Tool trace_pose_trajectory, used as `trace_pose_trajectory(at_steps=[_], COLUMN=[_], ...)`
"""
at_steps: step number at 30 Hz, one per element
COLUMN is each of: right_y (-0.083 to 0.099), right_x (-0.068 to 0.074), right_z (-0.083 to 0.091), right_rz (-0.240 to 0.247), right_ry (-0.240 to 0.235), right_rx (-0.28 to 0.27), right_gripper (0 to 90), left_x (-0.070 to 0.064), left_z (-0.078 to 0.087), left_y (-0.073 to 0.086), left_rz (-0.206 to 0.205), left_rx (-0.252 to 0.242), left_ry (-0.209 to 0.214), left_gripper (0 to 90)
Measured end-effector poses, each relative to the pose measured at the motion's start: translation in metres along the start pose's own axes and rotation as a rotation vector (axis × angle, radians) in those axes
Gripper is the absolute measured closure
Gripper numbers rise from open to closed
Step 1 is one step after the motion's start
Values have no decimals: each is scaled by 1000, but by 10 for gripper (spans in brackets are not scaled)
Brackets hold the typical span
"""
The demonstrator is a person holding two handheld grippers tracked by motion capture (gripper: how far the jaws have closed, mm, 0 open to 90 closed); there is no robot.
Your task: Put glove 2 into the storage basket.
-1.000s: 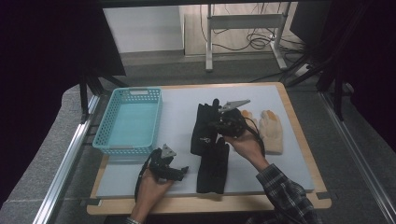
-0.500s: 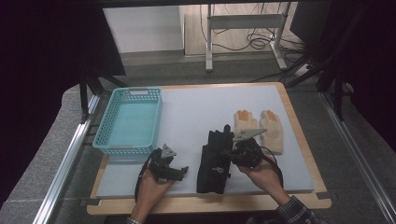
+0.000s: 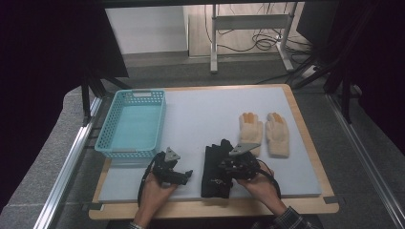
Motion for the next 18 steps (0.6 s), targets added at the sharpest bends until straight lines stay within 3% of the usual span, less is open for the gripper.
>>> trace_pose_trajectory(at_steps=[3, 8, 11, 13, 18], right_y=[0, 24, 42, 49, 49], right_x=[-13, -23, -16, -9, -1], right_z=[14, 20, 16, 13, 3], right_rz=[-8, -28, -12, -10, 11], right_ry=[30, 18, -6, -34, -42], right_rx=[-23, 8, 41, 32, 25], right_gripper=[644, 834, 880, 884, 883], left_x=[0, 0, 4, 8, 15], left_z=[0, 5, 10, 14, 19], left_y=[0, 4, 8, 11, 16], left_rz=[-1, -21, -17, -4, 3], left_rx=[1, 10, 17, 19, 9], left_ry=[3, 0, -4, -19, -32], left_gripper=[51, 57, 67, 63, 51])
Point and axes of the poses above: each handheld gripper's, and its own axes: z roughly backward along the jaws, y roughly out of its underside, x roughly to its left, the point moved 8 cm from there along -z, roughly forward along the jaws, and after that the axes turned 11 degrees about z, right-handed, at the moved point
